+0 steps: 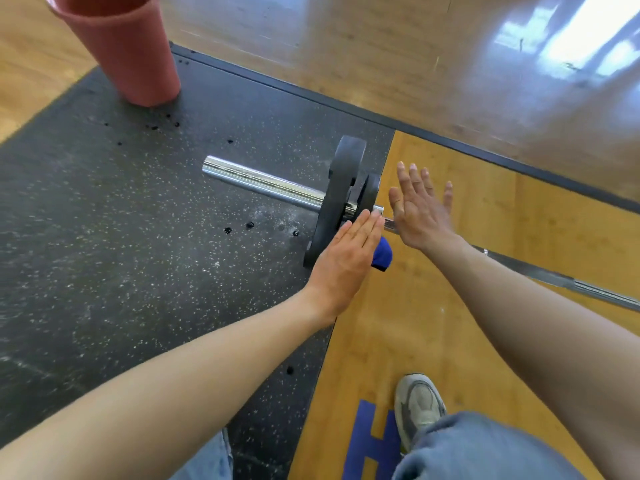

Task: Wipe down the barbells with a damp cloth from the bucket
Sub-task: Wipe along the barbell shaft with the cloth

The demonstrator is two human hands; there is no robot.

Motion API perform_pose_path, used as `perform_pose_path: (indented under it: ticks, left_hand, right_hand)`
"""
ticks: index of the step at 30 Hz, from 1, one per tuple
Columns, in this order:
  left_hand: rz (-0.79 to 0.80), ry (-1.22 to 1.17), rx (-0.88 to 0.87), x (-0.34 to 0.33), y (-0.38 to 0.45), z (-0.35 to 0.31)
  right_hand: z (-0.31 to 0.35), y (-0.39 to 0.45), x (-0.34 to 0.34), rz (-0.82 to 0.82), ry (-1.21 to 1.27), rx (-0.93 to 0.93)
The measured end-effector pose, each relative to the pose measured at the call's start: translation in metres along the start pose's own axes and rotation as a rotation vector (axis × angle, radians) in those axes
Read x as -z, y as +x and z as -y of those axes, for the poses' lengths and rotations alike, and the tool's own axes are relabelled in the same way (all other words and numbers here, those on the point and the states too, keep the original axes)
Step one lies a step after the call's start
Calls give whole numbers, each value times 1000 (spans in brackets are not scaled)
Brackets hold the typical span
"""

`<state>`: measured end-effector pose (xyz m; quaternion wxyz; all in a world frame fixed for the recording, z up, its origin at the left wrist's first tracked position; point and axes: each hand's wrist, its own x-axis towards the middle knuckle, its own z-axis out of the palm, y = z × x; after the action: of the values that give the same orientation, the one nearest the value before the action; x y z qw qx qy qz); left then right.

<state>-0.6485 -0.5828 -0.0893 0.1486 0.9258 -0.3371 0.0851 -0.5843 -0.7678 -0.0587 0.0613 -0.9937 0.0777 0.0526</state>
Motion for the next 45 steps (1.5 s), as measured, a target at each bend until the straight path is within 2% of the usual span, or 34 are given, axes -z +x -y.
perform_pose_path:
  ticks: [6,11,15,20,24,26,30,39,45]
  left_hand:
    - [-29,-26,-25,76,-18,26]
    - [-15,43,32,113,-40,63]
    - [41,37,158,113,-53,101]
    - [175,25,324,94,-63,141]
    - [233,-25,436,75,-64,157]
    - [239,-45,453,72,-50,161]
    - [245,17,429,66,-14,163]
    - [327,96,286,-10,46,135]
    - [236,123,120,-48,28,155]
  right_hand:
    - [70,-28,56,-59,17,-14]
    - [130,-41,71,-55,19,17]
    - [161,-43,56,-31,40,44]
    - [170,-29,30,-131,-15,99]
    - [159,-9,25,-197,37,-19]
    - [157,11,29,-158,63,-43]
    - [155,26,17,-30,173,-123]
    - [147,29,-12,-265,213,-100]
    - [144,42,-17,-335,252,-110]
